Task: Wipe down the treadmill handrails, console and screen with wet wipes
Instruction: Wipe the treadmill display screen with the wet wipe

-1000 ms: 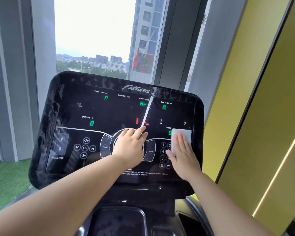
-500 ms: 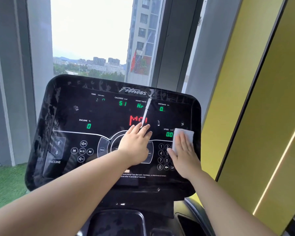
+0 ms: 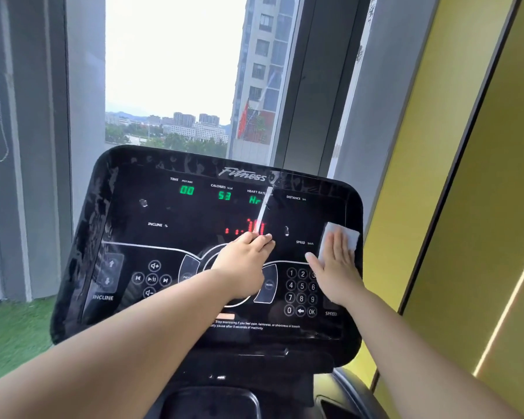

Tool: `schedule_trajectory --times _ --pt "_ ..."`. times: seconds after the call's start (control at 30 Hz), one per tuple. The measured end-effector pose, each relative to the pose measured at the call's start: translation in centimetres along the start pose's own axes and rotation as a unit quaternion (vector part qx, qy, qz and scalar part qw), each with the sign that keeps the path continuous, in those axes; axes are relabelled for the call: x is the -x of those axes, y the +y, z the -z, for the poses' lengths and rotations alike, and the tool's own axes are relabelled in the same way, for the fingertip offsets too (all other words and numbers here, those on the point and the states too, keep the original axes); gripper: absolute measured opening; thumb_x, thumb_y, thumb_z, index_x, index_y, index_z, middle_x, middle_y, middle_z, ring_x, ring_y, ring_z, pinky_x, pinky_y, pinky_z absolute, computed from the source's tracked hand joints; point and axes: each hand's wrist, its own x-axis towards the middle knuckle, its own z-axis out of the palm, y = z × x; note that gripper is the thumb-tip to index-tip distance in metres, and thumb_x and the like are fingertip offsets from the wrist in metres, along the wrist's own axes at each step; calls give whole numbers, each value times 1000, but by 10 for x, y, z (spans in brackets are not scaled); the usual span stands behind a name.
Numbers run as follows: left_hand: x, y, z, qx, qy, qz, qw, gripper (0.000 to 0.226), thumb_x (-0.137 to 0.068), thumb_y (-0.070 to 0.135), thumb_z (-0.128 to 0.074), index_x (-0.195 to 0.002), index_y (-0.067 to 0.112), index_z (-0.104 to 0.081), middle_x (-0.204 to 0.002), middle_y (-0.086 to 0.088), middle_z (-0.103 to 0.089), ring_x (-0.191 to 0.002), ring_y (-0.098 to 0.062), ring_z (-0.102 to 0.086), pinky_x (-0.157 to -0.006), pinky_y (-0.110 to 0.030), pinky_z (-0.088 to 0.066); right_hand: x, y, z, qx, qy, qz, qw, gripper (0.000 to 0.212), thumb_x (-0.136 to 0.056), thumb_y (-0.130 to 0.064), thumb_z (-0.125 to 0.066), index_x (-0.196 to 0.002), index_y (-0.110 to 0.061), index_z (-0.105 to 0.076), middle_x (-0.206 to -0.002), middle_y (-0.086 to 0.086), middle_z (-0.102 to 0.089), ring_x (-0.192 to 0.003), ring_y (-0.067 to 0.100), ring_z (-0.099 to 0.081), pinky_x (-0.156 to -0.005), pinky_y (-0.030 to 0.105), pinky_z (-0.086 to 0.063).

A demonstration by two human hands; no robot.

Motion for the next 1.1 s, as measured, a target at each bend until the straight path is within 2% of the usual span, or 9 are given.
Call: schedule_trajectory --times 0.2,0.47,0.57,0.73,1.0,1.1 --pt "3 -1 -2 -24 9 -7 1000 62 -96 27 -36 -151 15 -9 -159 2 -4 -143 -21 -8 -115 -29 -7 27 3 -26 39 -30 28 998 78 -99 -53 -17 -129 -13 42 -142 6 45 -133 16 39 -115 36 18" --pt "1 -2 3 -1 0 -4 1000 64 -95 26 -39 -151 15 -11 -158 5 -7 -142 -18 -11 -113 -26 -13 -11 -6 7 43 14 -11 999 78 -98 -55 -13 -144 -5 25 -151 15 31 -140 22 30 -114 37 17" --pt "1 -2 2 -12 3 -8 1000 63 -96 26 -37 -151 15 -10 -159 4 -5 -143 -18 -9 -113 -25 -11 -4 -3 1 18 11 11 1000 79 -98 -53 -18 -143 -6 27 -149 12 36 -137 18 33 -116 37 15" --pt "1 -1 -4 -43 -19 -9 999 62 -96 25 -33 -151 13 -6 -159 -1 0 -145 -22 -3 -118 -30 -5 24 12 -19 43 -19 52 998 80 -98 -53 -21 -131 -11 39 -141 7 44 -135 18 37 -118 38 12" --pt "1 -2 -3 -21 -13 -6 1000 64 -95 25 -37 -151 16 -8 -159 3 -1 -145 -20 -4 -115 -28 -8 -10 0 13 12 3 24 1000 78 -98 -54 -16 -139 -10 33 -146 9 40 -136 17 36 -111 33 21" --pt "1 -2 -6 -17 -6 -4 1000 64 -95 24 -37 -151 16 -8 -159 4 -1 -145 -20 -3 -115 -28 -7 -1 4 6 15 -14 37 999 76 -99 -53 -17 -133 -13 38 -144 8 43 -133 16 38 -113 34 20"
